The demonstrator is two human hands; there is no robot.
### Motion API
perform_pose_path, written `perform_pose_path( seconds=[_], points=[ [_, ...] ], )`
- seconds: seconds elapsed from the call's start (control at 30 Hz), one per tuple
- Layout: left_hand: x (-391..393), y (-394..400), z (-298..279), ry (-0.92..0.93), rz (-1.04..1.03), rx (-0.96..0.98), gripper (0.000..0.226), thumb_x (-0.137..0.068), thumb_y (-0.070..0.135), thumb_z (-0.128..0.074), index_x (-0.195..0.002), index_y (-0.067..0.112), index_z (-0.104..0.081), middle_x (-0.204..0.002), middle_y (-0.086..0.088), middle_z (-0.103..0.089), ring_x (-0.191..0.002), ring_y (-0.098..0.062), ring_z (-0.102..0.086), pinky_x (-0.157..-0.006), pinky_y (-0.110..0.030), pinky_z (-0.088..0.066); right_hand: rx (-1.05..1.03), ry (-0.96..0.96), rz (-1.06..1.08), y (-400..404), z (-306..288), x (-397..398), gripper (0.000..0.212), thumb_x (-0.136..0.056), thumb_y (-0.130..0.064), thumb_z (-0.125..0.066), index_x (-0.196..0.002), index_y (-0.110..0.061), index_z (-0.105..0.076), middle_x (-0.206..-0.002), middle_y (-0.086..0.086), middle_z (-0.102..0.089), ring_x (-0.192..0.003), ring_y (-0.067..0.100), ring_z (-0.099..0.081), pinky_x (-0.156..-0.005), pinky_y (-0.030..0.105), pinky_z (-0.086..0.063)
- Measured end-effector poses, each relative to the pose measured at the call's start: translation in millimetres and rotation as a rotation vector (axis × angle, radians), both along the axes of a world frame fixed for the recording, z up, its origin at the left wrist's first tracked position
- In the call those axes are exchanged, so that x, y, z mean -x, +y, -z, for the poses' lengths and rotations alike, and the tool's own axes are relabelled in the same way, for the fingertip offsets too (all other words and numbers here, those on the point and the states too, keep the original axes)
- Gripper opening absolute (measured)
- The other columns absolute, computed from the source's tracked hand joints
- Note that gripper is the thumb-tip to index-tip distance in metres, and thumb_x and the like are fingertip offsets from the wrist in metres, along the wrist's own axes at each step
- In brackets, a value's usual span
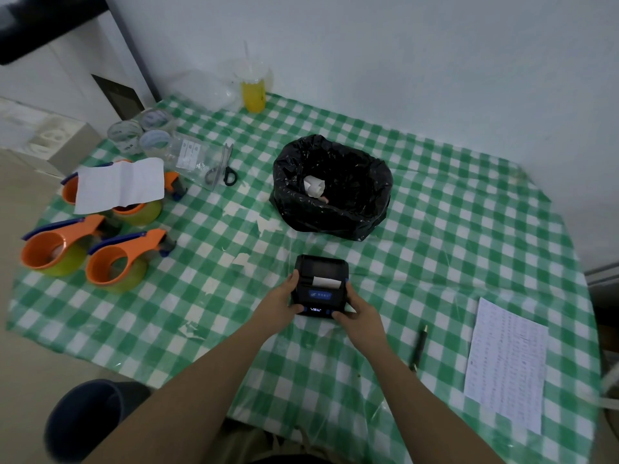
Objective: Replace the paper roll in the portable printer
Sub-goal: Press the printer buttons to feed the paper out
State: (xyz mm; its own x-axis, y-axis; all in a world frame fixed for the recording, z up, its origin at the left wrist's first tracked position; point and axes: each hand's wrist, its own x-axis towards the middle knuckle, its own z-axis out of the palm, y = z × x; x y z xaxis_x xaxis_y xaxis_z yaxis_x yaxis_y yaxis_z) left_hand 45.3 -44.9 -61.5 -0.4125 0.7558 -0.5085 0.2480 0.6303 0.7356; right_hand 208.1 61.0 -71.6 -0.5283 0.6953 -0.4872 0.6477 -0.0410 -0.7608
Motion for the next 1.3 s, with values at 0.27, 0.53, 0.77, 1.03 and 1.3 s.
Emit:
perform_pose_path(
  seconds=[0.27, 0.53, 0.77, 1.03, 1.3],
  points=[
    [-0.3, -0.4, 2.2, -0.006, -0.007, -0.01, 0.081, -0.088, 0.003, -0.059, -0.15, 0.018, -0.008, -0.158, -0.007, -0.022, -0.145, -0.022, -0.024, -0.118, -0.039, -0.027, -0.078, -0.125, -0.043, -2.9, -6.4, 4.3, 0.071, -0.088, -0.023, -0.061, -0.144, -0.039, -0.019, -0.103, 0.01, -0.072, -0.048, 0.012, -0.045, -0.053, 0.031, -0.045],
    [0.4, -1.3, 4.1, -0.015, -0.013, -0.028, 0.081, -0.087, 0.001, -0.059, -0.15, 0.018, -0.01, -0.158, -0.007, -0.022, -0.145, -0.022, -0.024, -0.118, -0.04, -0.027, -0.113, -0.181, -0.086, -3.3, -9.2, 6.9, 0.069, -0.09, -0.024, -0.058, -0.145, -0.036, -0.018, -0.106, 0.01, -0.069, -0.057, 0.015, -0.051, -0.054, 0.03, -0.045],
    [0.9, -1.5, 5.3, -0.019, -0.009, -0.027, 0.082, -0.088, 0.002, -0.059, -0.15, 0.018, -0.008, -0.158, -0.006, -0.021, -0.145, -0.021, -0.024, -0.118, -0.038, -0.028, -0.119, -0.159, -0.1, -4.4, -5.4, 4.1, 0.069, -0.091, -0.024, -0.057, -0.145, -0.037, -0.017, -0.107, 0.011, -0.069, -0.053, 0.012, -0.047, -0.05, 0.027, -0.043],
    [0.6, -2.3, 6.1, -0.022, -0.015, -0.04, 0.082, -0.087, 0.001, -0.06, -0.149, 0.018, -0.009, -0.158, -0.006, -0.021, -0.145, -0.021, -0.023, -0.119, -0.04, -0.025, -0.032, -0.012, -0.015, -5.3, -6.9, -2.9, 0.071, -0.088, -0.016, -0.061, -0.141, -0.044, -0.025, -0.132, -0.002, -0.059, -0.079, 0.028, -0.068, -0.066, 0.042, -0.054],
    [1.0, -2.2, 7.4, -0.039, -0.032, -0.041, 0.082, -0.087, 0.002, -0.06, -0.15, 0.019, -0.01, -0.158, -0.006, -0.021, -0.145, -0.021, -0.023, -0.119, -0.039, -0.025, 0.026, -0.005, 0.004, -2.6, -10.7, -2.7, 0.073, -0.087, -0.013, -0.063, -0.141, -0.045, -0.024, -0.138, -0.002, -0.054, -0.088, 0.02, -0.069, -0.064, 0.03, -0.052]
  ],
)
